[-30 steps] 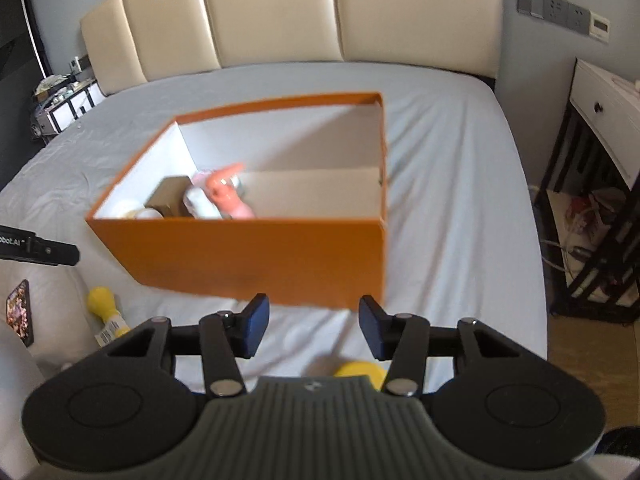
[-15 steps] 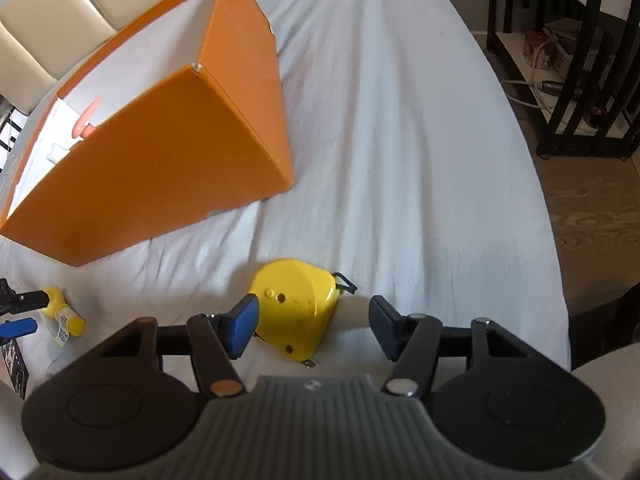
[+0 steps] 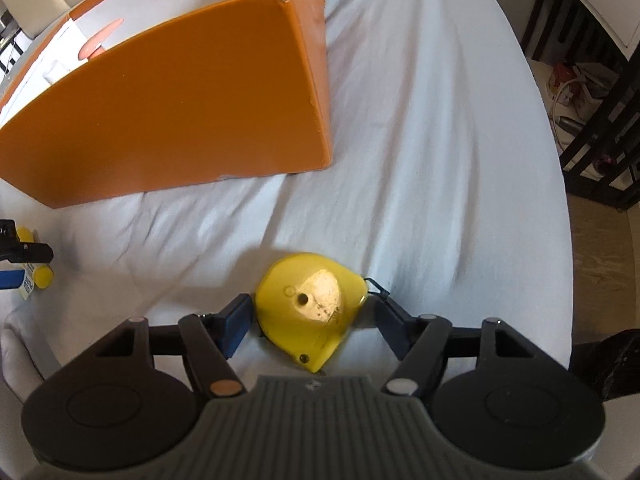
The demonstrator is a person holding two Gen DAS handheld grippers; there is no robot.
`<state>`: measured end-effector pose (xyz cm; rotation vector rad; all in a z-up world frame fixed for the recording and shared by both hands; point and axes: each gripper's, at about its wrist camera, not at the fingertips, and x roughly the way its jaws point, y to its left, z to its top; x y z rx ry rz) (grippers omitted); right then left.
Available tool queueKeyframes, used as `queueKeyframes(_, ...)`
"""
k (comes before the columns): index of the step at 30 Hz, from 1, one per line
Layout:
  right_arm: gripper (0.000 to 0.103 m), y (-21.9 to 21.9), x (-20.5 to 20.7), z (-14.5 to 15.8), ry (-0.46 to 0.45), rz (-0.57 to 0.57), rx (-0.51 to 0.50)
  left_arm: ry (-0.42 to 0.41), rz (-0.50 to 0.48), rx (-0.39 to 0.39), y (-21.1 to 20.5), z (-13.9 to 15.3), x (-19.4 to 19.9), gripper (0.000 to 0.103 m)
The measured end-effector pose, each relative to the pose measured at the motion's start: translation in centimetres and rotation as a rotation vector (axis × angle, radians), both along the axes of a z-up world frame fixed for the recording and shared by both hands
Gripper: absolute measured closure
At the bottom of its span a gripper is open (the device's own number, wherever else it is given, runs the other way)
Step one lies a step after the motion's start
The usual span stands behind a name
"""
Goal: Organize rigid objects
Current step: 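Grasp the yellow bottle with the left gripper while the right gripper holds the tape measure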
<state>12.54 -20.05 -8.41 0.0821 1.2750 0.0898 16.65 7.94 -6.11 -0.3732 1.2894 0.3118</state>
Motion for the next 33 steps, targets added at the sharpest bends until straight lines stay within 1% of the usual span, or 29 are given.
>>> queueKeyframes(1, 0.044, 0.2, -0.1, 0.1, -0.010, 0.004, -0.020, 0.005, -0.011, 0.007, -0.1, -0.1, 0.0, 0.045)
queueKeyframes(2, 0.045, 0.3, -0.2, 0.2, -0.022, 0.006, -0.027, 0.007, -0.025, 0.020, -0.4, 0.0, -0.1, 0.046)
queueKeyframes(3, 0.045, 0.4, -0.3, 0.3, -0.036, 0.010, -0.032, 0.004, -0.041, 0.029, -0.6, 0.1, -0.2, 0.050)
queueKeyframes(4, 0.045, 0.4, -0.4, 0.4, -0.047, 0.015, -0.025, 0.000, -0.060, 0.031, -0.8, 0.3, -0.4, 0.060)
queueKeyframes(6, 0.045, 0.0, -0.7, 0.8, -0.070, 0.015, 0.011, -0.014, -0.096, 0.029, -1.2, 0.6, -0.8, 0.063)
queueKeyframes(9, 0.046, -0.2, -1.2, 1.4, -0.096, 0.045, 0.089, -0.047, -0.190, 0.017, -2.3, 1.3, -1.6, 0.073)
queueKeyframes(12, 0.045, 0.6, -1.6, 1.8, -0.108, 0.106, 0.115, -0.099, -0.329, 0.012, -4.6, 2.3, -2.6, 0.075)
queueKeyframes(15, 0.046, 1.3, -1.8, 1.8, -0.113, 0.128, 0.078, -0.138, -0.456, -0.011, -6.5, 3.1, -3.9, 0.076)
queueKeyframes(18, 0.046, 1.0, -1.8, 1.9, -0.123, 0.116, 0.086, -0.171, -0.530, -0.045, -8.2, 4.1, -5.4, 0.076)
queueKeyframes(21, 0.046, 1.0, -2.3, 2.4, -0.163, 0.119, 0.099, -0.182, -0.594, -0.109, -9.1, 4.7, -6.6, 0.079)
queueKeyframes(22, 0.046, 1.1, -2.4, 2.5, -0.172, 0.128, 0.102, -0.180, -0.611, -0.121, -10.0, 4.5, -6.4, 0.084)
queueKeyframes(24, 0.046, 1.6, -2.6, 2.6, -0.178, 0.154, 0.102, -0.164, -0.619, -0.129, -10.4, 4.3, -5.9, 0.086)
queueKeyframes(27, 0.046, 2.4, -2.4, 2.3, -0.167, 0.188, 0.070, -0.158, -0.571, -0.126, -9.7, 3.2, -4.9, 0.097)
queueKeyframes(30, 0.045, 2.7, -2.3, 2.1, -0.172, 0.201, 0.043, -0.129, -0.535, -0.140, -8.9, 2.3, -4.3, 0.097)
queueKeyframes(33, 0.045, 2.7, -2.1, 1.9, -0.162, 0.202, 0.050, -0.101, -0.534, -0.150, -8.8, 2.3, -4.5, 0.091)
